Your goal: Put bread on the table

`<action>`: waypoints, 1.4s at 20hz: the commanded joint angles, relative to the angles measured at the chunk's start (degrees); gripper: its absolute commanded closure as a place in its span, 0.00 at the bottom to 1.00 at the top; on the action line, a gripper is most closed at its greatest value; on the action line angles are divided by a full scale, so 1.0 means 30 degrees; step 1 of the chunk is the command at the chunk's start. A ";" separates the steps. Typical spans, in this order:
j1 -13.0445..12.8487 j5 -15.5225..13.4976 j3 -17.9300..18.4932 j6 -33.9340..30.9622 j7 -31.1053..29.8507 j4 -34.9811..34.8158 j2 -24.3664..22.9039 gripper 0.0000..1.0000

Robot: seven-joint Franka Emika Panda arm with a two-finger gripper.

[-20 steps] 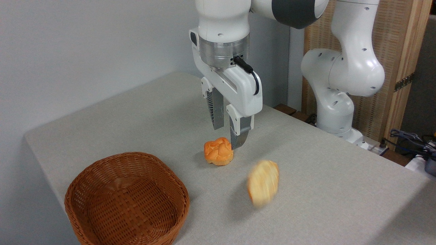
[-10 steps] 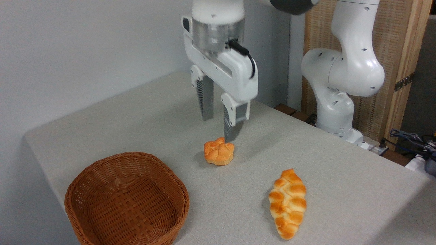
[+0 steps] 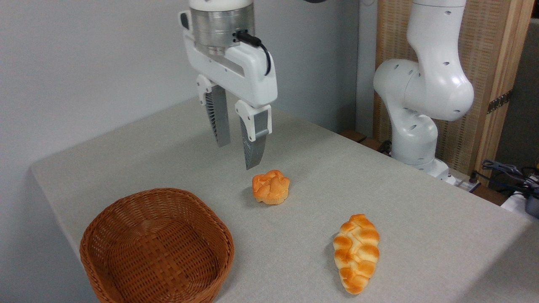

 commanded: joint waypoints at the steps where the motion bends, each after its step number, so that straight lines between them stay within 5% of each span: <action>1: -0.0176 0.0544 -0.0335 -0.0468 -0.1890 0.1448 0.0872 0.00; 10: 0.0029 0.0632 -0.0864 -0.2693 -0.2364 0.3733 0.1986 0.00; 14: 0.0818 0.0602 -0.1184 -0.2695 -0.2480 0.3852 0.1987 0.00; 28: 0.0820 0.0603 -0.2300 -0.2695 -0.3184 0.4028 0.2280 0.00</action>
